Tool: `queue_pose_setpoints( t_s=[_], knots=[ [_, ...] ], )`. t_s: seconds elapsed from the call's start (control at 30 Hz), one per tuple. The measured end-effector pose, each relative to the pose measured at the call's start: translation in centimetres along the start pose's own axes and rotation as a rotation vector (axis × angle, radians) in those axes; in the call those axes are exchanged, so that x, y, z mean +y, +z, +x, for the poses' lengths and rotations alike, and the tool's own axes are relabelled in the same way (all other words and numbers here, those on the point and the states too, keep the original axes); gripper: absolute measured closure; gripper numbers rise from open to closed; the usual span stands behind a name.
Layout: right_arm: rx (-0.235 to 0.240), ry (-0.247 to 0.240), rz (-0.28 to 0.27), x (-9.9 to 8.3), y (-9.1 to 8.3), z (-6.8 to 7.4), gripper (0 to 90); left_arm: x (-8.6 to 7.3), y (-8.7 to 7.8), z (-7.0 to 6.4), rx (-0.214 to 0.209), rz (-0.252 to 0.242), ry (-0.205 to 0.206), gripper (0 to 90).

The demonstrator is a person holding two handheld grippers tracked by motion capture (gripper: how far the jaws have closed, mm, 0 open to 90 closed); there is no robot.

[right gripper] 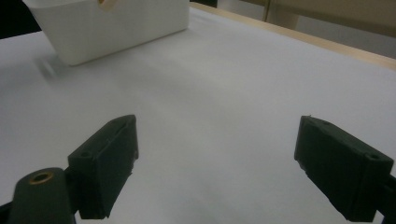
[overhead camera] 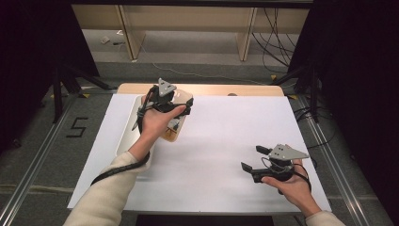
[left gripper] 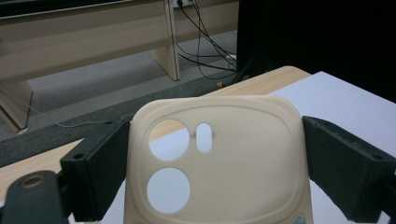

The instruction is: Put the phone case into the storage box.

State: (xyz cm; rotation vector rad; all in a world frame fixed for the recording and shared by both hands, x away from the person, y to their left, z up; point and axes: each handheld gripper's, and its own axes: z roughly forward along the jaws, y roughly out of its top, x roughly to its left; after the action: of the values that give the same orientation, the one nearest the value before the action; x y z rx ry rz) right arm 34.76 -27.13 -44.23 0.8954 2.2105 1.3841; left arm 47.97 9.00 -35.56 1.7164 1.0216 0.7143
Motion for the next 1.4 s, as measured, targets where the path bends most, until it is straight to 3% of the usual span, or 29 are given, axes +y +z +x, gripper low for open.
queue_pose_setpoints(
  t_s=[1.4],
  knots=[
    [-0.003,0.006,-0.004,0.0,0.0,0.0,14.5,-0.6,-5.0,5.2,0.1,-0.085,-0.089,11.3]
  ],
)
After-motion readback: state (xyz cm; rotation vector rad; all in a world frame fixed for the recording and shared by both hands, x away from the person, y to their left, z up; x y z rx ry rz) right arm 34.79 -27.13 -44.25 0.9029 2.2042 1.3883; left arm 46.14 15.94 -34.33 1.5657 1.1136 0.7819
